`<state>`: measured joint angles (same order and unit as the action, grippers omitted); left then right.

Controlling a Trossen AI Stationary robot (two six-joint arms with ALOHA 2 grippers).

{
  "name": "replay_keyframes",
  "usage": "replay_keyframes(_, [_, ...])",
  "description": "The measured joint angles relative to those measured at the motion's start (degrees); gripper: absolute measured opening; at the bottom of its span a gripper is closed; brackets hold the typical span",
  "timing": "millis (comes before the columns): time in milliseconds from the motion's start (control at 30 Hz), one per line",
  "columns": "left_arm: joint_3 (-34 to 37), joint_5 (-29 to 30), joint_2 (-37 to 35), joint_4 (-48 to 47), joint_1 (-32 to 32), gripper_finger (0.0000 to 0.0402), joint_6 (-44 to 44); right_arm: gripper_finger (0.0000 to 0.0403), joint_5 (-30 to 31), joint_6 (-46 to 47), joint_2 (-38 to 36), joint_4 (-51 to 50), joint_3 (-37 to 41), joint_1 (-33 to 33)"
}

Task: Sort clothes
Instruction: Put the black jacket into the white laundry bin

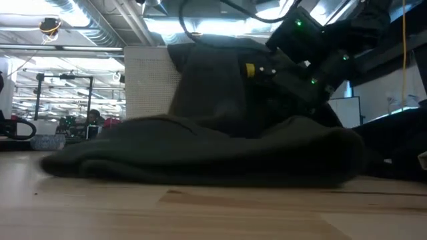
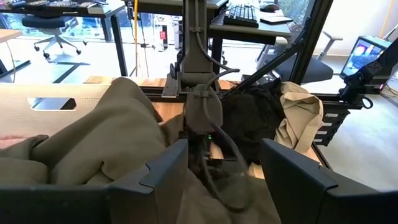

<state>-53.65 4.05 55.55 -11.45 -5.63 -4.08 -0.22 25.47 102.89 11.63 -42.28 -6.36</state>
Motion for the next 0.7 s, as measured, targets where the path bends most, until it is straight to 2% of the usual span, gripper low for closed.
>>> replay_keyframes(67, [0.00,0.00,0.00,0.03,-0.02,0.0194,0.00,0.0051,-3.58,0.05,0.21,0.85,-1.42,-0.54])
replay_keyframes(200, [0.00,0.00,0.00,0.42,-0.01,0.0194,0.00,0.0027,-4.16,-2.23,-0.15,0.50,-5.67,-2.71])
replay_keyframes(300, [0.00,0.00,0.00,0.36,0.00,0.0194,-0.02,0.0027,-3.48,-5.13,-1.64,0.62,-9.11,-4.28])
replay_keyframes(433, [0.00,0.00,-0.02,0.40,0.00,0.0194,-0.14,0.0027,-0.40,-9.76,-4.30,-0.97,-15.08,-6.11])
replay_keyframes(700, [0.00,0.00,-0.02,1.69,-0.01,0.0194,-0.20,0.0027,12.82,-24.73,-6.82,-16.67,-34.56,-7.46])
